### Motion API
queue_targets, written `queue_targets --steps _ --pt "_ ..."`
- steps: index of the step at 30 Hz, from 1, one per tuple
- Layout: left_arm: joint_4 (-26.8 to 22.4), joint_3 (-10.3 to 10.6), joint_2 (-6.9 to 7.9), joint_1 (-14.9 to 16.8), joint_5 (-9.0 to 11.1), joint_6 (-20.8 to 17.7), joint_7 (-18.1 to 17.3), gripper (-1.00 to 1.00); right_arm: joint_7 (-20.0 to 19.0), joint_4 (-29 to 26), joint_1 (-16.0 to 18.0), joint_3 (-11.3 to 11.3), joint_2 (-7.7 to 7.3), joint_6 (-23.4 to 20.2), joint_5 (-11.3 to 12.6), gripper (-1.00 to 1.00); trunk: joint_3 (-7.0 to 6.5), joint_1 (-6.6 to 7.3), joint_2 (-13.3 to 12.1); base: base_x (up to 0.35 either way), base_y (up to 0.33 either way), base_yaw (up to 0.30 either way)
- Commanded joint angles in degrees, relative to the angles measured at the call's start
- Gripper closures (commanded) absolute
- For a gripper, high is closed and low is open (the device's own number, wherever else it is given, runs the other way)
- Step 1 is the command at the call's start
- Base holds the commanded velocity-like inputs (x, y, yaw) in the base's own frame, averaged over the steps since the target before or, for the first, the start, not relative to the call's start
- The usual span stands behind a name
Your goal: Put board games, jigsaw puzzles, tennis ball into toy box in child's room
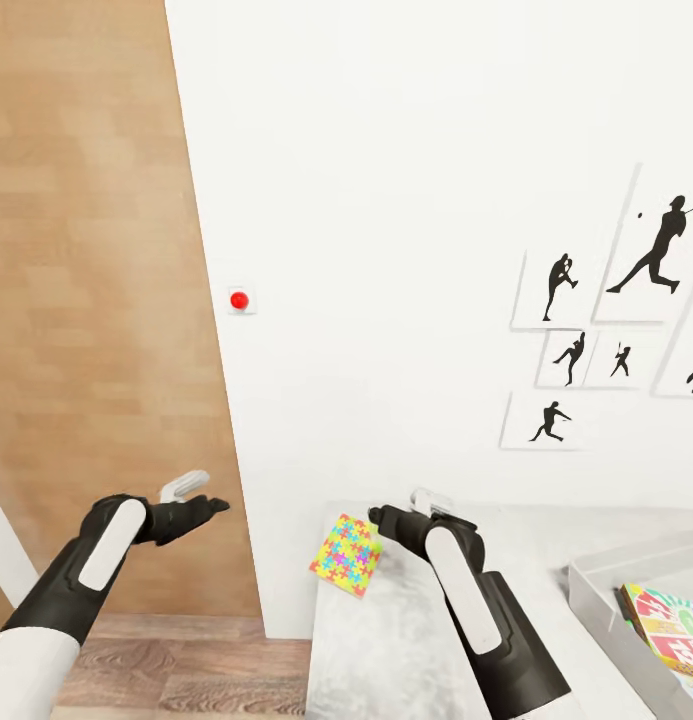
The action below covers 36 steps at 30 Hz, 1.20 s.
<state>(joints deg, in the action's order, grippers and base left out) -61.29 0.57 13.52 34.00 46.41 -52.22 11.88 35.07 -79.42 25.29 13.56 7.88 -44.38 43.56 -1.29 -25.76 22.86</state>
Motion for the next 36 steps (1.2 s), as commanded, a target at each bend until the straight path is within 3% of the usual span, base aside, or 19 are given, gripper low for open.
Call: queue_targets --steps 1,4,5,8,12,15,26,31,36 --pt "4.7 0.09 -0.49 2.61 -0.38 0.93 0.35 -1.0 0.7 -0.21 0.16 0.13 0.03 0.07 0.58 -1.0 0.03 -0.02 0.06 0.0 0.0 0.0" --pt "13.2 0.21 -1.23 6.74 -1.4 4.95 0.05 -1.0 0.86 -0.51 0.28 1.3 0.08 0.25 0.55 -1.0 0.03 -0.02 0.06 0.0 0.0 0.0" --pt "15.8 0.43 -1.74 8.23 -1.71 6.84 -0.02 -1.0 0.91 -0.58 0.33 2.62 0.09 0.43 0.45 -1.0 0.03 -0.02 0.06 0.0 0.0 0.0" --pt "19.04 2.29 -3.26 10.14 -3.13 9.48 0.03 -1.0 1.01 -0.6 0.42 5.18 0.11 1.71 0.07 -1.0 0.05 -0.02 0.06 0.0 0.0 0.0" --pt "20.32 4.06 -3.86 10.96 -6.21 11.14 0.15 -1.0 1.04 -0.61 0.45 6.26 -0.05 3.6 -0.16 -1.0 0.26 -0.02 0.06 0.0 0.0 0.0" --pt "20.59 4.46 -3.94 11.14 -7.27 12.95 0.02 -1.0 1.05 -0.58 0.46 6.42 -0.23 4.08 -0.25 -1.0 0.51 -0.02 0.06 0.0 0.0 0.0" --pt "20.77 4.86 -3.85 11.26 -8.05 14.87 -0.13 -1.0 1.01 0.29 2.03 6.45 -0.41 4.06 -0.11 -1.0 1.51 -0.02 0.06 0.0 0.0 0.011" --pt "20.78 5.02 -3.96 11.26 -8.03 14.94 -0.2 -1.0 0.99 7.13 5.67 5.88 -0.25 4.65 0.09 -1.0 1.97 -0.02 0.06 0.0 0.0 0.036" --pt "20.69 5.11 -3.75 11.3 -8.04 14.95 -0.24 -1.0 0.98 11.24 7.19 5.59 -0.1 4.76 -0.13 -1.0 2.44 -0.02 0.06 0.0 0.0 0.008"
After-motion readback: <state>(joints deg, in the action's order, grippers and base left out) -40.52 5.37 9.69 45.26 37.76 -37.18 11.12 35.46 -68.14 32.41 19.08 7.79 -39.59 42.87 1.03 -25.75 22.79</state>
